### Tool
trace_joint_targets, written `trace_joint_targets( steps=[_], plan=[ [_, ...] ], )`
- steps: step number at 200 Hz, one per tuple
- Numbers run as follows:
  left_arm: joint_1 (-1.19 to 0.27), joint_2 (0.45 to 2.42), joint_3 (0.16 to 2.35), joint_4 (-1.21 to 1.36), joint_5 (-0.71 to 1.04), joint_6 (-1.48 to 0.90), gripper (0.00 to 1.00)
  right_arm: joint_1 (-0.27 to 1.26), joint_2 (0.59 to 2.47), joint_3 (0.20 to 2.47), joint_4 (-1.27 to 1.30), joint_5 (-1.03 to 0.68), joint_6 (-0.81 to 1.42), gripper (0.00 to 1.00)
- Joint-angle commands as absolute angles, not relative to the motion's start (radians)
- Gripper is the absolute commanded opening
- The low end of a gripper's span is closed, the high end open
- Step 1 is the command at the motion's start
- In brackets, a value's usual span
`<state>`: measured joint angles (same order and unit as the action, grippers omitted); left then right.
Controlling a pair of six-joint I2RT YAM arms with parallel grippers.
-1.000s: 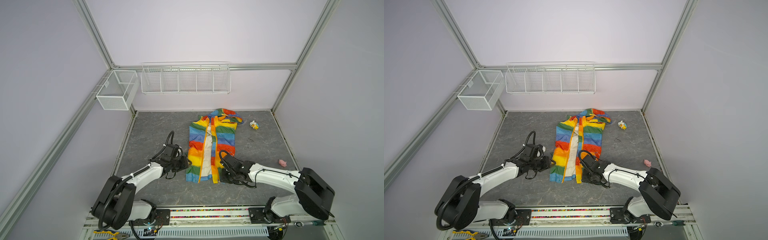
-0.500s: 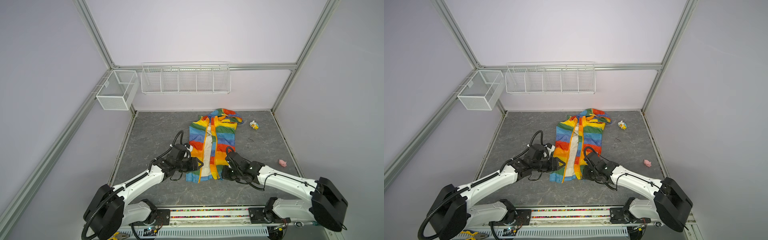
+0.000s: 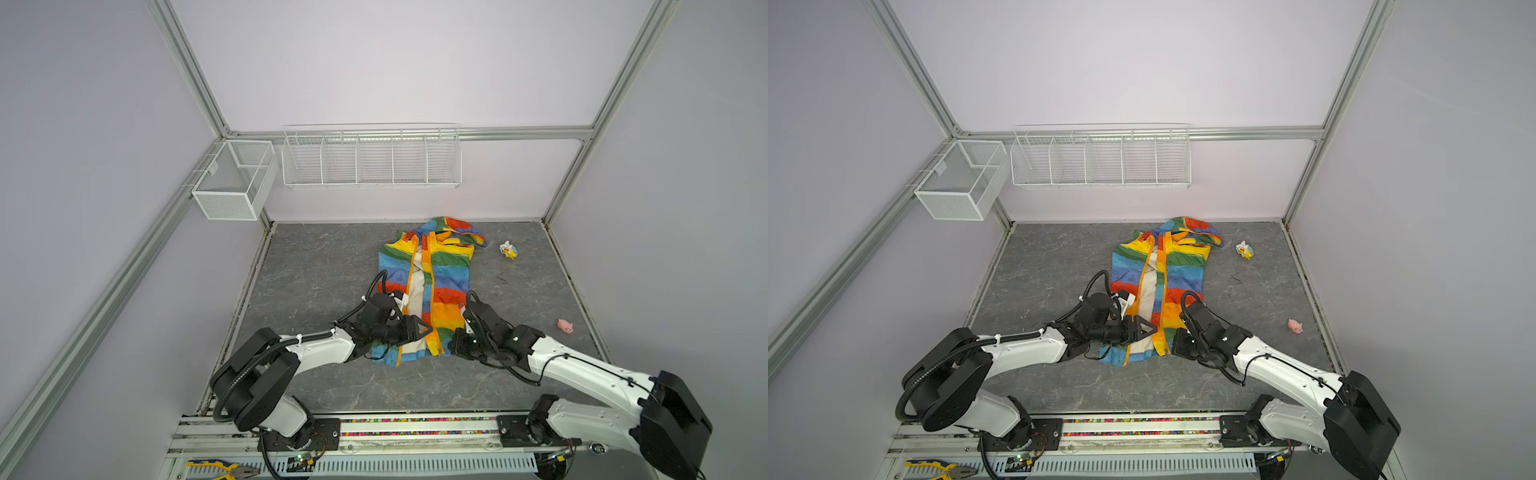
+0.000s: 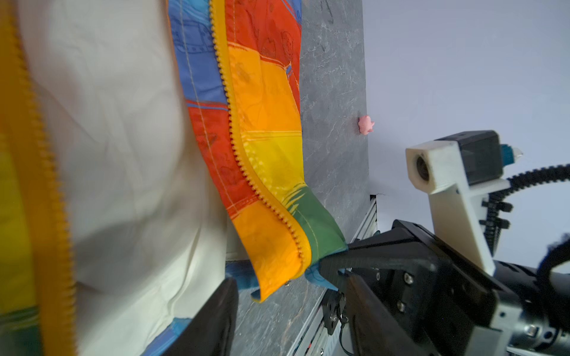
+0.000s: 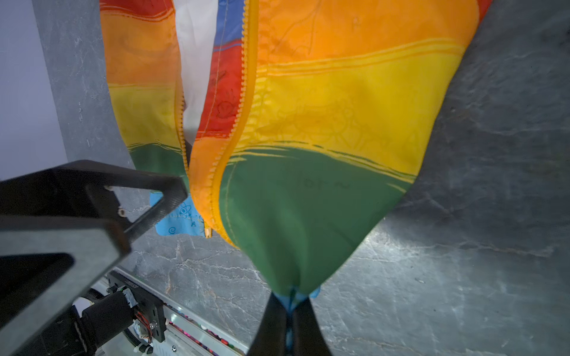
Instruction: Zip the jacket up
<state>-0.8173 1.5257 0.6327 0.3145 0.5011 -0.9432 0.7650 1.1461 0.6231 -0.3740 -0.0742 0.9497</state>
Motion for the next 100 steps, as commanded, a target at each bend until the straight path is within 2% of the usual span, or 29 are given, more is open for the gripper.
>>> trace_joint_targets(
  steps=[1,46,100],
  plan=[
    [-0.828,1.559,0.62,0.421,0.514,-0.98,0.57,0.752,1.12,0.606,-0.352,-0.094,0.965,0.07],
    [-0.828,1.584,0.603,0.436,0.521,-0.976,0.57,0.744,1.117,0.6,-0.335,-0.109,0.966,0.07],
    [-0.844,1.649,0.612,0.608,0.586,-1.023,0.54,0.738,1.129,0.597,-0.301,-0.135,0.974,0.07]
  ],
)
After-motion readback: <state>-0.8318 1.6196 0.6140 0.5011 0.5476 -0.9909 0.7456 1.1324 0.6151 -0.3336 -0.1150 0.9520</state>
